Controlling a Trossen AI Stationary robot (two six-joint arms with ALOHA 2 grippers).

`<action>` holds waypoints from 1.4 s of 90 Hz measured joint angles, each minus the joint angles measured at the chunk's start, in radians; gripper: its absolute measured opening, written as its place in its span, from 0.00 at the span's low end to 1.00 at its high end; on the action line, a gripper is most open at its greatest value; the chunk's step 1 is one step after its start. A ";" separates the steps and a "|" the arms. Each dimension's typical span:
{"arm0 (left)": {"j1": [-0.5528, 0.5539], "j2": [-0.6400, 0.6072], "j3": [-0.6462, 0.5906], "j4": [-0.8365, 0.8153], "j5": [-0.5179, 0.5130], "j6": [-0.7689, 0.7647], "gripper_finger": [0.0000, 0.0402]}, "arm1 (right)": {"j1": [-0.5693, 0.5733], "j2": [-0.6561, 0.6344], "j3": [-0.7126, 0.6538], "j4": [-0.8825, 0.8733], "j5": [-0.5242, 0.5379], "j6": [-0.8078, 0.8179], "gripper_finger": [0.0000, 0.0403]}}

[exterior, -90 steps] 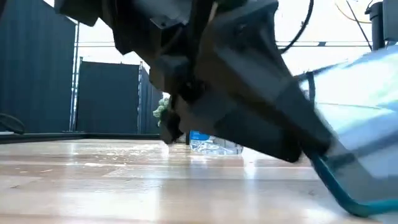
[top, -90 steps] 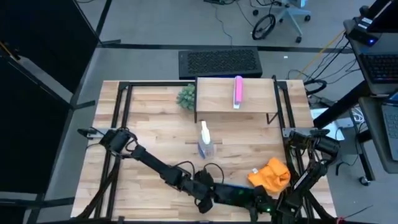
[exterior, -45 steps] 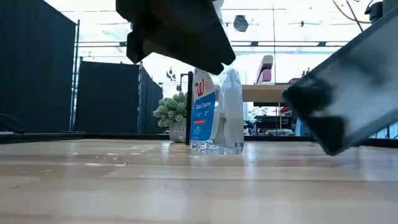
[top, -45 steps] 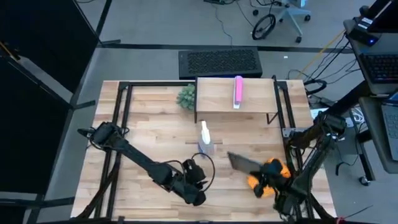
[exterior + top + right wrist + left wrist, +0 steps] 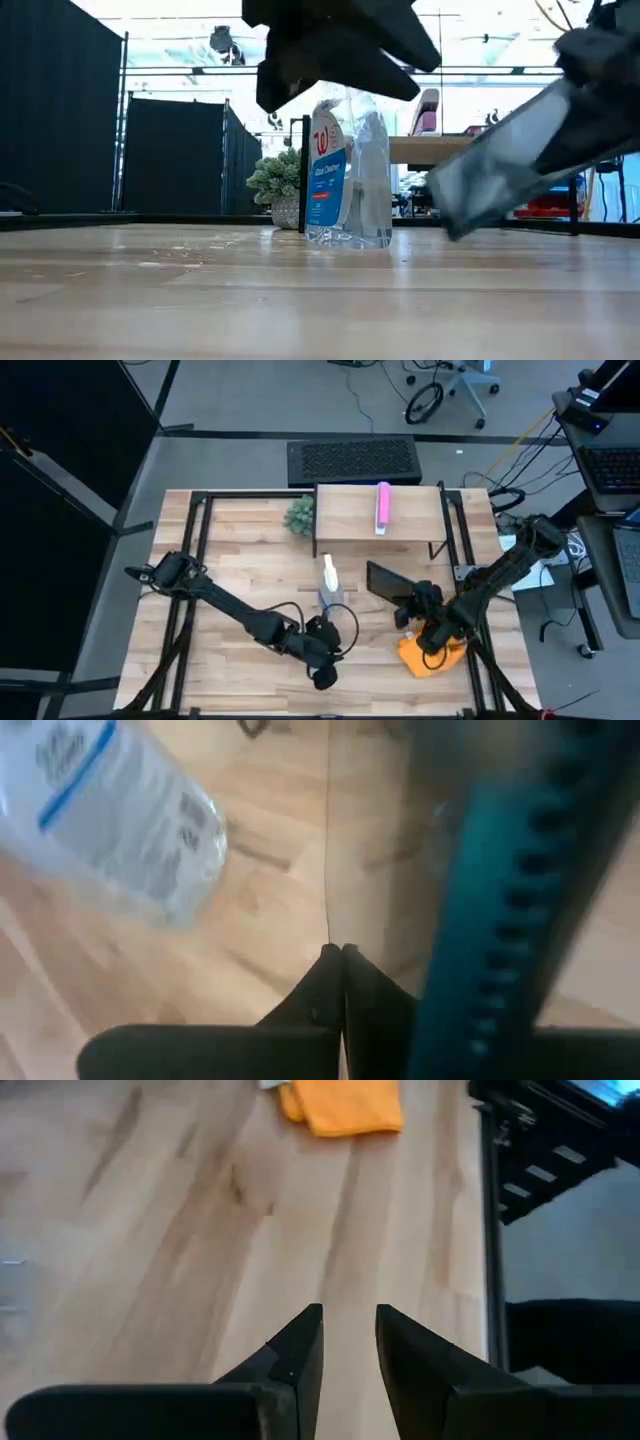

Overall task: Apply microfiber cloth
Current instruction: Wipe the front of the tablet with the orange microfiber cloth

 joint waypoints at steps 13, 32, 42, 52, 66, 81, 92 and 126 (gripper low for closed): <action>-0.014 0.000 0.000 -0.002 -0.001 0.002 0.20 | -0.060 -0.039 -0.139 0.165 0.023 0.009 0.05; -0.019 0.000 0.000 -0.002 -0.002 0.005 0.20 | -0.113 -0.039 -0.228 0.196 -0.066 0.005 0.25; -0.021 0.000 0.000 -0.003 -0.003 0.019 0.20 | -0.120 -0.040 -0.230 0.183 -0.073 -0.001 0.39; -0.024 0.000 0.000 -0.002 -0.002 0.019 0.20 | -0.117 -0.040 -0.231 0.167 -0.082 -0.034 0.52; -0.022 0.000 0.000 0.000 -0.003 0.019 0.20 | -0.098 -0.061 -0.223 0.171 -0.093 -0.107 0.64; -0.023 0.001 0.000 -0.001 -0.004 0.019 0.20 | -0.096 -0.097 -0.223 0.155 -0.148 -0.212 0.70; -0.023 0.001 0.000 -0.001 -0.010 0.020 0.20 | -0.093 -0.121 -0.223 0.157 -0.174 -0.292 0.71; -0.036 0.001 0.000 -0.011 -0.020 0.042 0.20 | -0.032 -0.217 -0.222 0.169 -0.197 -0.437 0.71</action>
